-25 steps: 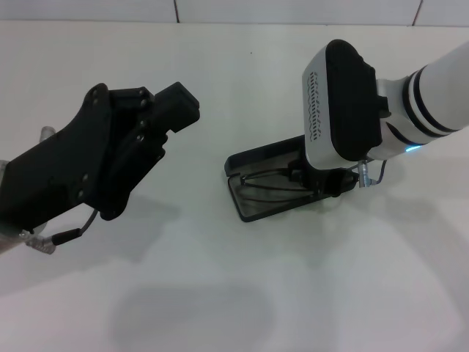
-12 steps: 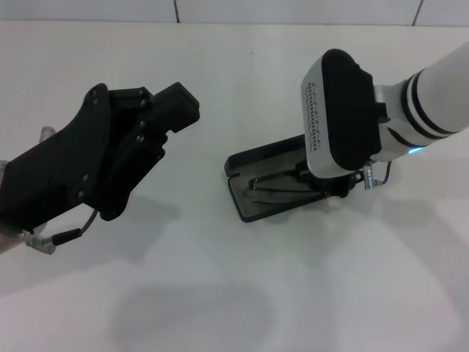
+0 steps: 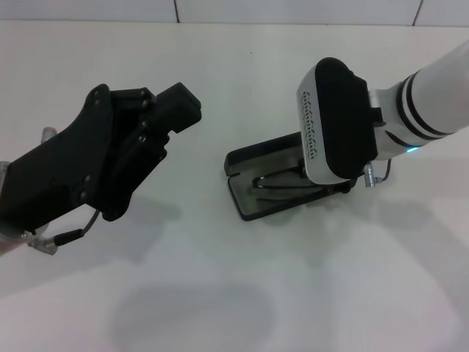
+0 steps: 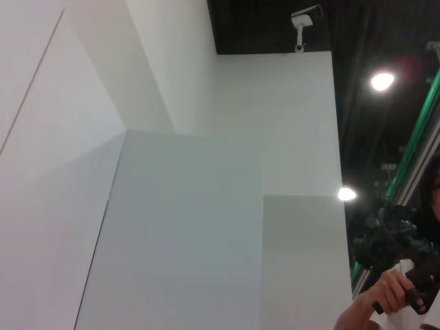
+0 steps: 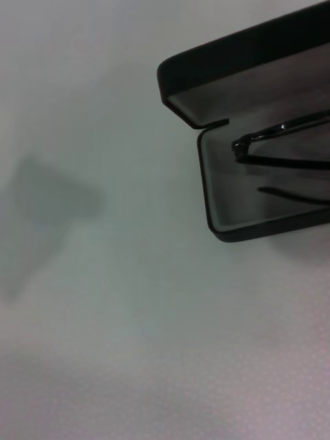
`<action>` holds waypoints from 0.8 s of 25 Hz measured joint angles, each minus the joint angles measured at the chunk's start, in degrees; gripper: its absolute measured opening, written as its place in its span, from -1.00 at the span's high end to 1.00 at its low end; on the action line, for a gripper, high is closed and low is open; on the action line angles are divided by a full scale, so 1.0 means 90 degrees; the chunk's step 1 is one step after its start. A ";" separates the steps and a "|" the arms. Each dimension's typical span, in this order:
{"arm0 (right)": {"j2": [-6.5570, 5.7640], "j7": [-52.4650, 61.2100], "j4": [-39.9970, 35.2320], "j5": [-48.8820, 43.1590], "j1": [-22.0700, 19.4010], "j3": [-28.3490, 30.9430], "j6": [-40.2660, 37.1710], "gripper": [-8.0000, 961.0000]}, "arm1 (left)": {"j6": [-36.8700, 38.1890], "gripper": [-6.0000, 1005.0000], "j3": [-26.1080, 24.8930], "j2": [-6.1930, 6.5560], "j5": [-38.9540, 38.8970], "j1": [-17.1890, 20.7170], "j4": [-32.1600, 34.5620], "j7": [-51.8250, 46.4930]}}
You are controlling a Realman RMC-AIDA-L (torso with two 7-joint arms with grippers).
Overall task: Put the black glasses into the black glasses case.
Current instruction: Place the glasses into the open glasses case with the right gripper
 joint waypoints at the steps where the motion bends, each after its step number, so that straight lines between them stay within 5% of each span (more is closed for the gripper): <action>1: 0.0000 -0.0002 -0.0001 -0.0001 0.0013 -0.0008 0.0009 0.73 | -0.0001 0.91 0.0000 0.0000 0.0000 0.0001 -0.0002 0.0009; 20: 0.0012 0.0017 -0.0014 -0.0159 0.0145 -0.0141 0.0109 0.73 | 0.0011 0.91 0.0000 -0.0029 0.0000 0.0102 -0.0007 0.0099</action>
